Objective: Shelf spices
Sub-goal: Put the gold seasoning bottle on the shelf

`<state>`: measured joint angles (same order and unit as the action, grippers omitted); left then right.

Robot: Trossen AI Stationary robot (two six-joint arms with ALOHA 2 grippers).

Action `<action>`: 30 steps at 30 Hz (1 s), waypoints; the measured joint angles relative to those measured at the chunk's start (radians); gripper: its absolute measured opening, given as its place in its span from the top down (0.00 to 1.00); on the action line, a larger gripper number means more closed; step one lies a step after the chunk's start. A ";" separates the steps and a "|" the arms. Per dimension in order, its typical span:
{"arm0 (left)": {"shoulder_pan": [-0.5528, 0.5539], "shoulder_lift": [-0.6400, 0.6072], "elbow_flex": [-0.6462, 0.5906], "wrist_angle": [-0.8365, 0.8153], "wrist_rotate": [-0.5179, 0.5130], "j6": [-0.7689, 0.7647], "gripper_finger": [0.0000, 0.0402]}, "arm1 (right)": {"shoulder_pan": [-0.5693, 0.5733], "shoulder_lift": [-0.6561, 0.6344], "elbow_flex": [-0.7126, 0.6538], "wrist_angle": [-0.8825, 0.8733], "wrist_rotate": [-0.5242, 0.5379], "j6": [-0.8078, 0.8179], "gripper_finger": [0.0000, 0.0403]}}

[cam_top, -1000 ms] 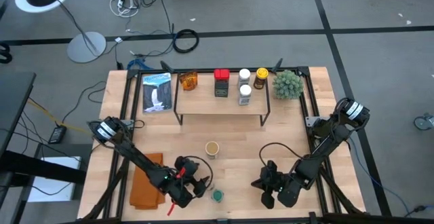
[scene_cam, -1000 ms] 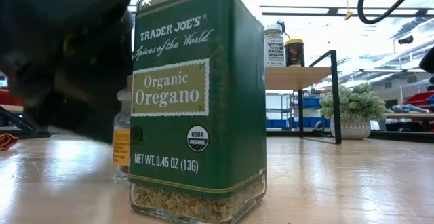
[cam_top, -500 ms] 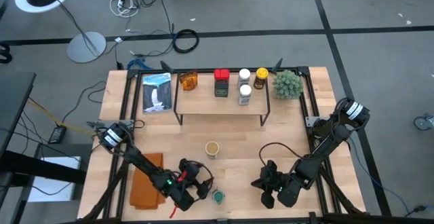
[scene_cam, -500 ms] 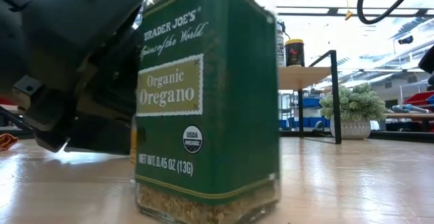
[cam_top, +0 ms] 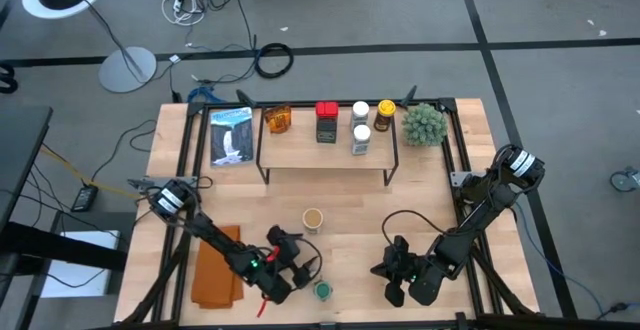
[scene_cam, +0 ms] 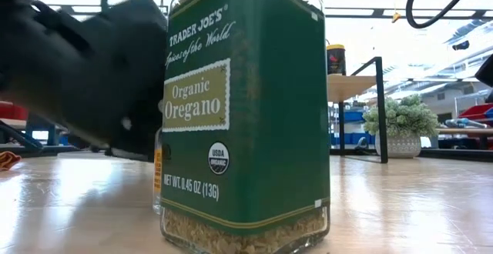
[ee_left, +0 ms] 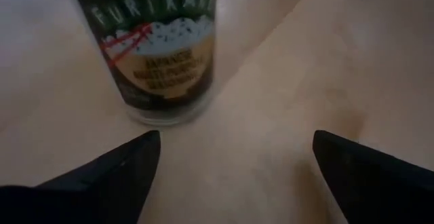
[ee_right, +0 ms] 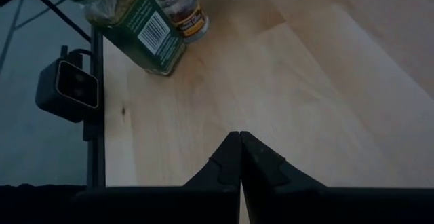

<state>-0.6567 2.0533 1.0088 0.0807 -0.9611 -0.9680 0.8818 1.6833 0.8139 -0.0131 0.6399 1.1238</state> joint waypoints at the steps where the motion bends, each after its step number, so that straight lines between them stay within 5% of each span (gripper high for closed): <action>1: 0.010 0.000 0.000 0.004 -0.002 0.008 0.02 | 0.000 0.000 0.000 0.000 0.000 0.000 0.99; 18: 0.163 -0.001 0.000 0.050 -0.005 0.034 0.02 | 0.000 0.000 0.000 -0.004 -0.001 -0.036 1.00; 30: 0.240 -0.004 0.001 0.141 0.198 0.413 0.03 | 0.000 0.000 0.000 -0.004 -0.001 -0.114 0.99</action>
<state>-0.4168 2.0491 1.0096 0.2217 -0.7628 -0.5549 0.8818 1.6833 0.8139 -0.0170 0.6392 1.0093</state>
